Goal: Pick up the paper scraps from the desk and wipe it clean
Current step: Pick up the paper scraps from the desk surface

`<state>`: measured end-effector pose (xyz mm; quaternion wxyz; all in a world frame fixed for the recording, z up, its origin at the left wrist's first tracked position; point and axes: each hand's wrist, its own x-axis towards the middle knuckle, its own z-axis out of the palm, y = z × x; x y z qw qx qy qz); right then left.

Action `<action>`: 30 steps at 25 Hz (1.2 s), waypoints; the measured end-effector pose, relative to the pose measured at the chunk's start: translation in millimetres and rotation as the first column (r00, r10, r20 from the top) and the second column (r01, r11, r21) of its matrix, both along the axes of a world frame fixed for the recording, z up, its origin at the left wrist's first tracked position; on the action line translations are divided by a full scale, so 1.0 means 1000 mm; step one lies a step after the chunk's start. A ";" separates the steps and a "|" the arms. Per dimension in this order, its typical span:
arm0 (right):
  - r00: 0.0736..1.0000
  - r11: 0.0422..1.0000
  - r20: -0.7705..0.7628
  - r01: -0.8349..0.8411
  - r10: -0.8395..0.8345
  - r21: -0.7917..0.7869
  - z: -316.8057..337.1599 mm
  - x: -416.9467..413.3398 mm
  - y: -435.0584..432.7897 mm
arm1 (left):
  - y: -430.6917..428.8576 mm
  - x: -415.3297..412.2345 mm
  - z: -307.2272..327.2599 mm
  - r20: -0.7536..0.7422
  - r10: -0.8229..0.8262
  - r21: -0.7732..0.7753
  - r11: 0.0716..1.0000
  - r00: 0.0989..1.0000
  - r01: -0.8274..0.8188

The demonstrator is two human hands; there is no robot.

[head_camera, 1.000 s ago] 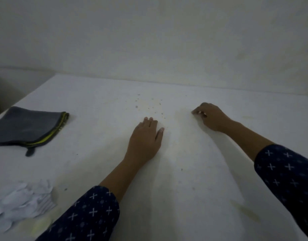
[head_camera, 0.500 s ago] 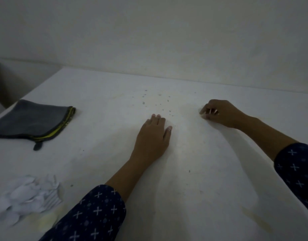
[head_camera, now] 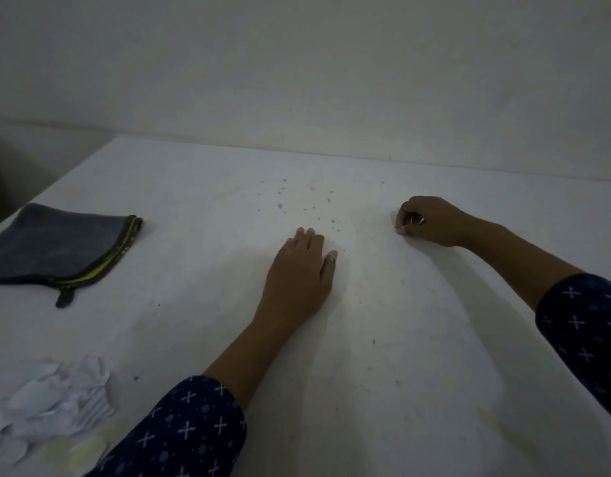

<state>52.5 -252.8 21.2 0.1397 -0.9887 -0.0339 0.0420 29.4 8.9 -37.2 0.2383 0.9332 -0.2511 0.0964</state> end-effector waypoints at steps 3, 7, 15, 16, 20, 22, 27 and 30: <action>0.999 0.999 -0.049 -0.023 0.022 -0.028 0.002 0.001 0.002 | 0.000 0.000 0.000 -0.020 0.001 0.003 1.000 1.000 -0.001; 0.997 0.998 -0.024 -0.068 0.067 -0.010 0.003 -0.004 0.000 | 0.000 0.001 0.002 -0.028 -0.005 0.008 1.000 1.000 0.005; 0.997 0.997 0.016 -0.082 0.082 -0.008 0.002 -0.008 -0.006 | 0.001 -0.002 0.005 -0.046 0.000 0.008 1.000 0.999 0.001; 0.997 0.997 0.010 -0.074 0.074 -0.003 0.003 -0.008 -0.006 | 0.001 -0.002 0.005 -0.045 0.000 0.007 1.000 0.999 0.001; 0.997 0.997 -0.031 -0.071 0.071 -0.002 0.008 -0.008 -0.002 | 0.001 -0.004 0.008 -0.049 0.006 0.007 1.000 0.999 -0.005; 0.996 0.998 -0.052 -0.069 0.069 0.006 0.010 -0.007 -0.001 | 0.000 -0.004 0.010 -0.058 0.010 0.017 1.000 0.998 -0.009; 0.991 0.993 -0.118 -0.042 0.055 0.113 0.013 -0.008 -0.006 | -0.001 -0.004 0.011 -0.078 0.011 0.013 1.000 0.997 -0.010; 0.993 0.993 -0.079 -0.082 0.088 0.080 0.012 -0.005 -0.007 | -0.001 -0.004 0.010 -0.084 0.019 0.013 1.000 0.996 -0.018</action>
